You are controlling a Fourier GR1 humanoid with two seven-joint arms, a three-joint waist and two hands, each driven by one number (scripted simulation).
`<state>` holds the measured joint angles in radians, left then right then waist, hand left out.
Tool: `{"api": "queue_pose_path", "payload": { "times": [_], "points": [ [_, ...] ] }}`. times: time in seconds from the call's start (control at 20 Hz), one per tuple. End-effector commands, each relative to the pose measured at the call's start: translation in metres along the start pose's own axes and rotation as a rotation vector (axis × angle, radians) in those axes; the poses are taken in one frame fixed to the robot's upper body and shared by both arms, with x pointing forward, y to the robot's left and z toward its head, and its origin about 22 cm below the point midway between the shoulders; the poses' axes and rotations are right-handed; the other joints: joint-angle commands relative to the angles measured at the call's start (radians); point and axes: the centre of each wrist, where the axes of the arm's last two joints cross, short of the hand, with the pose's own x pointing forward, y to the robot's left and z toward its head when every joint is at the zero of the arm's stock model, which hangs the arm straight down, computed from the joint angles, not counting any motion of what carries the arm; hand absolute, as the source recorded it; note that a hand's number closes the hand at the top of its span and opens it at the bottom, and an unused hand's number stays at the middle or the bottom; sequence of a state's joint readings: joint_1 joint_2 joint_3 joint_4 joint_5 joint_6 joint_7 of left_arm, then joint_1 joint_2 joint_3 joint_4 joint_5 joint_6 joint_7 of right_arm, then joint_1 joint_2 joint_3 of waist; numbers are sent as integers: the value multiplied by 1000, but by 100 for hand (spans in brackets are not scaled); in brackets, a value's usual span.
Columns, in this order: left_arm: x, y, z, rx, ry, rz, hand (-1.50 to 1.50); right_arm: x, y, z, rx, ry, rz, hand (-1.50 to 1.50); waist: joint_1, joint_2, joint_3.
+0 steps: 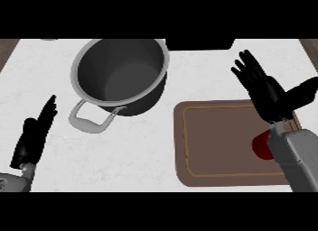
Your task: Pick the can from the tray and place it in the pot
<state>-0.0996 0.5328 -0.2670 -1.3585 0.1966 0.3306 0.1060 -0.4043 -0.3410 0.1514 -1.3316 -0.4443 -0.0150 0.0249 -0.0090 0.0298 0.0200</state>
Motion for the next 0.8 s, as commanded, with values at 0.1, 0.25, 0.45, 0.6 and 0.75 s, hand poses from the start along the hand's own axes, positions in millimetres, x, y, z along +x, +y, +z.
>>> {"api": "queue_pose_path", "payload": {
  "times": [0.1,0.25,0.45,0.6,0.75],
  "points": [
    [7,28,-6,90,21,-74,0,13,13,19,-26,28,166,150,-3,-37,-21],
    [13,58,-12,183,-4,-105,0,31,-1,28,-61,9,396,150,-15,-40,-22],
    [-17,44,5,151,171,-37,0,40,-55,36,-540,-223,751,-150,-40,-52,-22],
    [-4,39,0,146,181,-27,0,15,-10,66,-491,-278,807,-150,-37,-46,-22],
    [0,36,1,130,194,-12,0,25,11,100,-518,-278,833,-150,-32,-44,-23]
  ]
}}
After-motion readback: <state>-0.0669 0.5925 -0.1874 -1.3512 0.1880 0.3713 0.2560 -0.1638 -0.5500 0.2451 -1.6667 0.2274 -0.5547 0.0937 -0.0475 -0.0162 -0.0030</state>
